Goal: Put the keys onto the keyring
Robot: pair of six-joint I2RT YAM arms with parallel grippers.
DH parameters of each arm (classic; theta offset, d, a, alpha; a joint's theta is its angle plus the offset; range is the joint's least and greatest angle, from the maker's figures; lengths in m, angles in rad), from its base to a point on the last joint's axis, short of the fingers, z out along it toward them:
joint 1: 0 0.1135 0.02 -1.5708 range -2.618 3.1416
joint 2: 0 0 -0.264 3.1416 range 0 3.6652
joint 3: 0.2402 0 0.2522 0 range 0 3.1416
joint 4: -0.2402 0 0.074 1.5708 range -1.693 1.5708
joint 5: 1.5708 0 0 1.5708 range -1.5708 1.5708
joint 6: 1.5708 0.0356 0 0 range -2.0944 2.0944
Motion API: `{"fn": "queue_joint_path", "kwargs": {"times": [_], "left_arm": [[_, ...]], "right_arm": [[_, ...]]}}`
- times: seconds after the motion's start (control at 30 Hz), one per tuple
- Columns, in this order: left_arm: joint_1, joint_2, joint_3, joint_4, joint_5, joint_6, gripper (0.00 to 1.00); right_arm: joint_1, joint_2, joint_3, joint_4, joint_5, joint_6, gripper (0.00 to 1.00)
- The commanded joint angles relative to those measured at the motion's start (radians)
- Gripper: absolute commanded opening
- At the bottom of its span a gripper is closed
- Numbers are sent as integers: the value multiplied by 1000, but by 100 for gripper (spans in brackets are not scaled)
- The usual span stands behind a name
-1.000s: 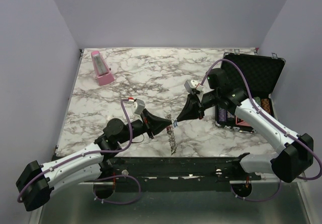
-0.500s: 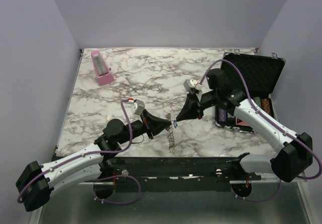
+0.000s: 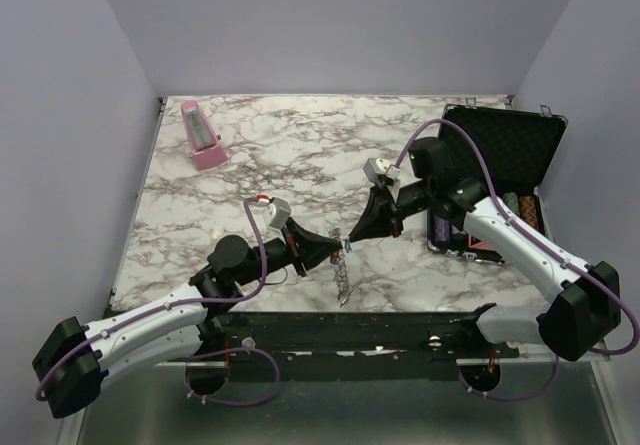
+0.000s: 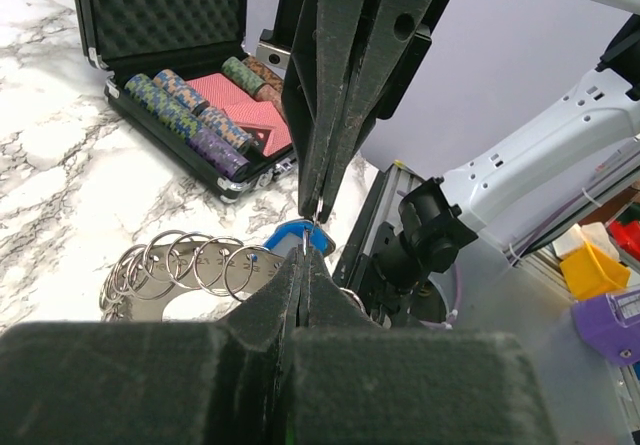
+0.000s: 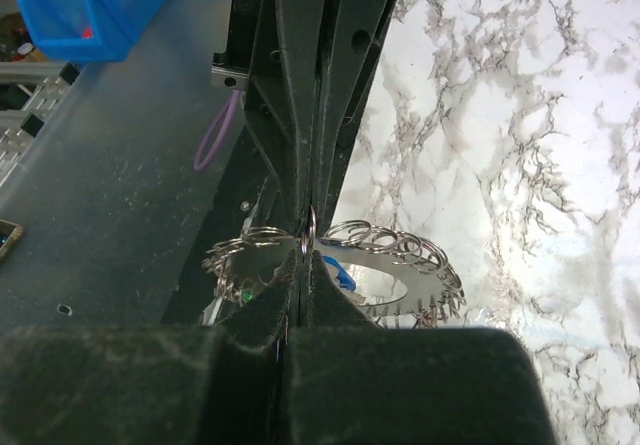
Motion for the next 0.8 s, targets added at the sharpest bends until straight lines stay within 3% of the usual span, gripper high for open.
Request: {"fn": "queue_joint_path", "kwargs": {"times": [0.0, 0.47, 0.77], "left_arm": [[3, 5, 25, 82, 25, 8, 0], [9, -29, 27, 62, 45, 26, 0], [30, -66, 35, -102, 70, 141, 0]], "right_arm": [[18, 11, -16, 31, -11, 21, 0], [23, 15, -30, 57, -20, 47, 0], [23, 9, 10, -62, -94, -78, 0]]}}
